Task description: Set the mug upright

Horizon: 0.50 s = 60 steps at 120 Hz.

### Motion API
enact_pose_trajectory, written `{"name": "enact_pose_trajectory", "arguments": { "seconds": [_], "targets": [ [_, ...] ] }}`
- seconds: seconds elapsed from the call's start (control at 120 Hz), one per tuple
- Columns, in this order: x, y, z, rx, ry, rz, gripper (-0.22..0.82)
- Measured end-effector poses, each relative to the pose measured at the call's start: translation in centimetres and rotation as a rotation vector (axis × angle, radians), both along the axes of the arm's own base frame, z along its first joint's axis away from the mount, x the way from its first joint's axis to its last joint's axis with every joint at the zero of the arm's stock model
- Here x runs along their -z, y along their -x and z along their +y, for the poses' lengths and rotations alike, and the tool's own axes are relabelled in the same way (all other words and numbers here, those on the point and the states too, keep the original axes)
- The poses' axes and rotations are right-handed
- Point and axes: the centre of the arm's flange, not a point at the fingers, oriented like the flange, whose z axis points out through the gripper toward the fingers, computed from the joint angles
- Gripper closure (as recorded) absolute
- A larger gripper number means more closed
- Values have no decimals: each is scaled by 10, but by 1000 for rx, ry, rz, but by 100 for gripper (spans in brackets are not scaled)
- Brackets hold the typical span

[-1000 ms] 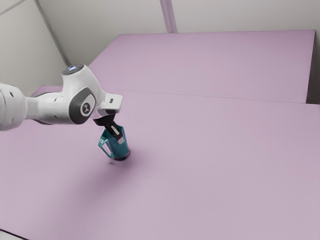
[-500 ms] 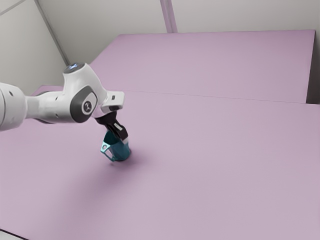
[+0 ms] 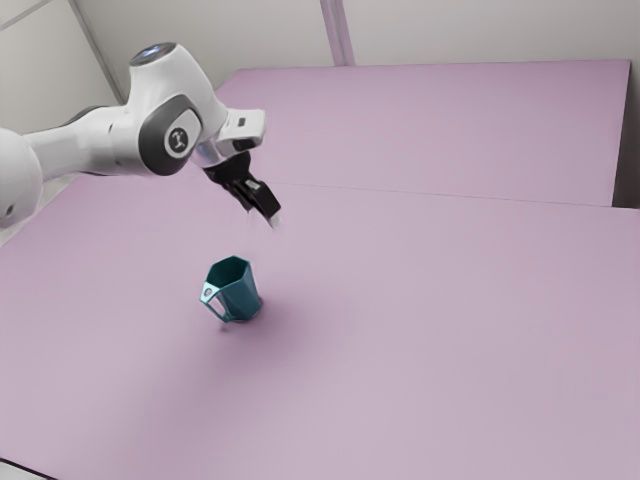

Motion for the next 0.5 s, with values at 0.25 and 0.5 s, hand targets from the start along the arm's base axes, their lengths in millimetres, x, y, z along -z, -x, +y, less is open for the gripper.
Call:
{"name": "enact_pose_trajectory", "arguments": {
  "seconds": [0.25,0.5],
  "targets": [
    [-101,-8,-14,38,-58,-29,3],
    [-124,2,-21,49,-88,38,1]
  ]
}}
